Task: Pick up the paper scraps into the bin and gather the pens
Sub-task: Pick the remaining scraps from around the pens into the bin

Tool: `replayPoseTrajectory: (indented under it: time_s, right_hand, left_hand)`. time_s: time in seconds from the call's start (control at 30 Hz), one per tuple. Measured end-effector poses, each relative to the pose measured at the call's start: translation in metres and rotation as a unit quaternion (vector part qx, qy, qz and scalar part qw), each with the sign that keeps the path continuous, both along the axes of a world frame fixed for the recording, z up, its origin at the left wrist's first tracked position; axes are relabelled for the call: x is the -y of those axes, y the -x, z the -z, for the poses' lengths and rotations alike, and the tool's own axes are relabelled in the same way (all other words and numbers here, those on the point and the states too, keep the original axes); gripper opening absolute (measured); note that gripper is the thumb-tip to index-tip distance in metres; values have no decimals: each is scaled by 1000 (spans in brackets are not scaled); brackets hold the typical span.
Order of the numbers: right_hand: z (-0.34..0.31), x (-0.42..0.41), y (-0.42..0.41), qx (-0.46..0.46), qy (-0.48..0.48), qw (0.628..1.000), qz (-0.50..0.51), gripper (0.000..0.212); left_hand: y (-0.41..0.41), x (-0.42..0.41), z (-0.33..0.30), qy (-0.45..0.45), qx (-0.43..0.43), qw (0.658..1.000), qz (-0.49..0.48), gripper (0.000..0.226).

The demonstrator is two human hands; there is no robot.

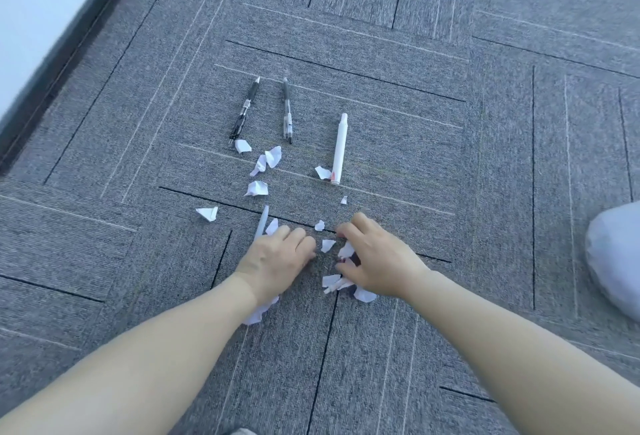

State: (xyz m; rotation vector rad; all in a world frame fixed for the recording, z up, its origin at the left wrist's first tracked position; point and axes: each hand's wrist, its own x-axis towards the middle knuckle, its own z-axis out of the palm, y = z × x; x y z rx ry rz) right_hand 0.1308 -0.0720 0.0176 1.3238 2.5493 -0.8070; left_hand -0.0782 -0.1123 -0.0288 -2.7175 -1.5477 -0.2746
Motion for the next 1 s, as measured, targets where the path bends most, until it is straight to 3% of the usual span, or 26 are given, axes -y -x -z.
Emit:
replayPoseTrajectory:
  time_s: [0.1, 0.27, 0.37, 0.43, 0.5, 0.57, 0.63, 0.7, 0.8, 0.93, 1.0]
  right_hand:
    - [3, 11, -3, 16, -28, 999, -4, 51]
    - [16, 15, -6, -2, -62, 998, -16, 14]
    - [22, 9, -9, 16, -39, 999, -24, 14]
    - [13, 5, -5, -30, 13, 997, 74, 9]
    - [5, 4, -3, -123, 84, 968, 205, 15]
    - [-2, 9, -5, -183, 98, 943, 261, 20]
    - [-6, 25, -15, -186, 62, 949, 248, 21]
    - [-4, 44, -26, -150, 7, 965, 213, 17]
    - [10, 66, -37, -87, -73, 984, 137, 8]
    - [22, 75, -34, -33, -133, 986, 91, 42]
    - [28, 78, -30, 7, -160, 985, 63, 56]
  left_hand:
    - [4, 0, 2, -1, 2, 1000, 16, 26]
    - [10, 0, -1, 31, 10, 999, 11, 30]
    - [15, 1, -6, 41, 70, 996, -44, 26]
    - [21, 1, -9, 38, 107, 992, -59, 19]
    - [30, 1, -12, 41, 122, 989, -80, 10]
    - [39, 3, -16, 48, 117, 985, -116, 2]
    - [43, 12, -18, 37, 80, 988, -129, 17]
    - [40, 29, -19, 36, 60, 991, -113, 17]
    - [28, 62, -17, 95, 71, 984, -136, 37]
    - [27, 92, -10, 175, 2, 976, -132, 80]
    - [27, 94, -7, 174, -20, 980, -96, 88]
